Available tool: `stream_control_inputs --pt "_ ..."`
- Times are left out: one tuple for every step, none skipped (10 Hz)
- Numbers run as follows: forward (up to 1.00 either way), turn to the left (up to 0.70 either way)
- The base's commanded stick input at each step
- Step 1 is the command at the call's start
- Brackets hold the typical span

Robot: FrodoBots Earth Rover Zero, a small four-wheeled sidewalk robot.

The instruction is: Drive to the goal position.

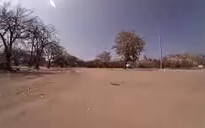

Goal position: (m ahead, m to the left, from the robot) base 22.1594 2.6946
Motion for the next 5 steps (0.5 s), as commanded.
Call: stream_control_inputs --pt "1.0 0.03" --pt "1.0 0.03" --pt "1.0 0.03" --pt "1.0 0.03" --pt "1.0 0.03"
